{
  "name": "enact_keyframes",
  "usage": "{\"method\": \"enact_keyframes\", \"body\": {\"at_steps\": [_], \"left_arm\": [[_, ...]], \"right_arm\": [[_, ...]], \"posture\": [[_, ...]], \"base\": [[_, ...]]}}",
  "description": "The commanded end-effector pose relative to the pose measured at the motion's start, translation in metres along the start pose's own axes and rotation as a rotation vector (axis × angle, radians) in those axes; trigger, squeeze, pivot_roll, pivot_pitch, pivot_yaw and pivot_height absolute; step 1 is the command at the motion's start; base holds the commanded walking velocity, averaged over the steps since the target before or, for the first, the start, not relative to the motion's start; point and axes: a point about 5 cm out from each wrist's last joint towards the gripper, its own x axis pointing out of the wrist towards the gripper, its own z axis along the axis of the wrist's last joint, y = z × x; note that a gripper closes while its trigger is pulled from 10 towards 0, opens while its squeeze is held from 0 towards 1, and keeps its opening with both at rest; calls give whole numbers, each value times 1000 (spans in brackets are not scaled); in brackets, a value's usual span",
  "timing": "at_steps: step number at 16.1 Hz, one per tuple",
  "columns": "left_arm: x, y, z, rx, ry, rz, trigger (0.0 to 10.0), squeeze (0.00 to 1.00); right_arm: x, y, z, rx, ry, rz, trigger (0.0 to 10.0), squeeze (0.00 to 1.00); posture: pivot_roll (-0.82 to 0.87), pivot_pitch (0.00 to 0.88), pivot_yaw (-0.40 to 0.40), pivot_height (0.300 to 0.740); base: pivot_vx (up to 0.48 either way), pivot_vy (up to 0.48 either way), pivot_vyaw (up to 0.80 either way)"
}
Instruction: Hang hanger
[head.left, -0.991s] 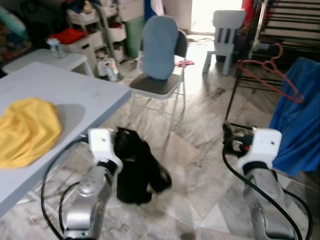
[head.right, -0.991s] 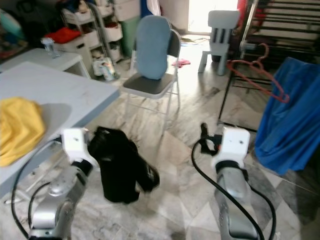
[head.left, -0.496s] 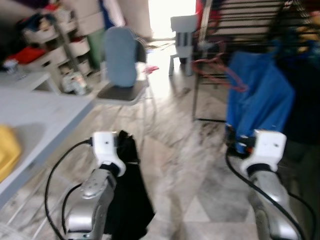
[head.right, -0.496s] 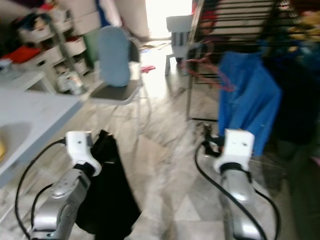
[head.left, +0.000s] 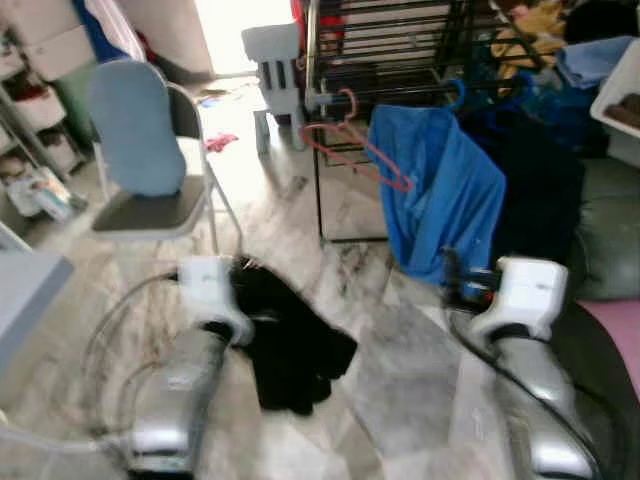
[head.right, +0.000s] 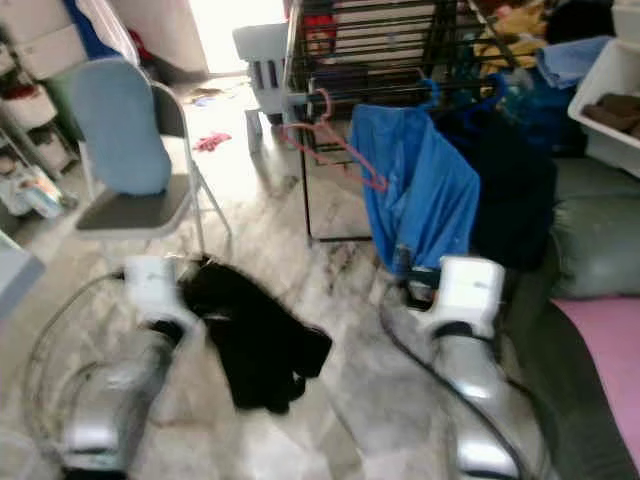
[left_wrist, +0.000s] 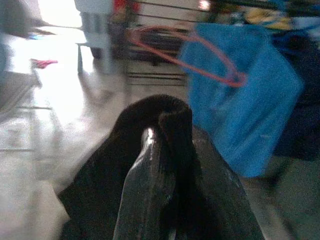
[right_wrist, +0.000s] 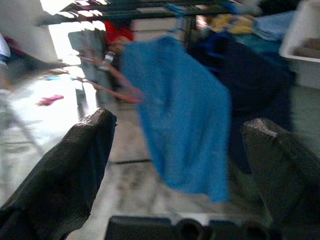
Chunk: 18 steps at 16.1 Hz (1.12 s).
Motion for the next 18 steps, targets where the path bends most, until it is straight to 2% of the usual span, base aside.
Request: {"method": "enact_keyframes", "body": {"at_steps": [1, 8, 11, 13, 15, 16, 17, 18], "left_arm": [[-3, 12, 8, 27, -30, 35, 10000, 0], [-3, 12, 3, 44, -10, 49, 10000, 0], [-10, 20, -4, 71, -1, 145, 10000, 0], [-12, 24, -11, 55, 23, 186, 10000, 0], [-13, 29, -11, 86, 2, 215, 10000, 0], [-13, 30, -10, 101, -4, 219, 10000, 0], [-12, 36, -7, 133, -21, 243, 10000, 0], [-14, 46, -1, 126, -51, 289, 10000, 0]], "right_arm": [[0, 11, 4, 16, -17, 26, 10000, 0], [0, 11, 2, 5, -12, 37, 10000, 0], [4, 12, -1, -11, -1, 70, 10000, 0], [11, 17, -3, -24, 12, 110, 10000, 0], [20, 26, -5, -46, 16, 157, 10000, 0], [21, 29, -4, -53, 17, 171, 10000, 0], [25, 33, -5, -67, 25, 191, 10000, 0], [28, 38, -4, -71, 19, 231, 10000, 0]], "posture": [[-117, 0, 73, 740], [-116, 0, 67, 740], [-92, 0, 29, 740], [-56, 0, -29, 740], [-11, 0, -117, 740], [-8, 0, -127, 740], [12, 0, -178, 740], [25, 0, -174, 740]], "base": [[364, 311, 0], [356, 320, 0], [105, 117, 0], [0, 0, 0], [0, 0, 0], [0, 0, 0], [0, 0, 0], [0, 0, 0]]}}
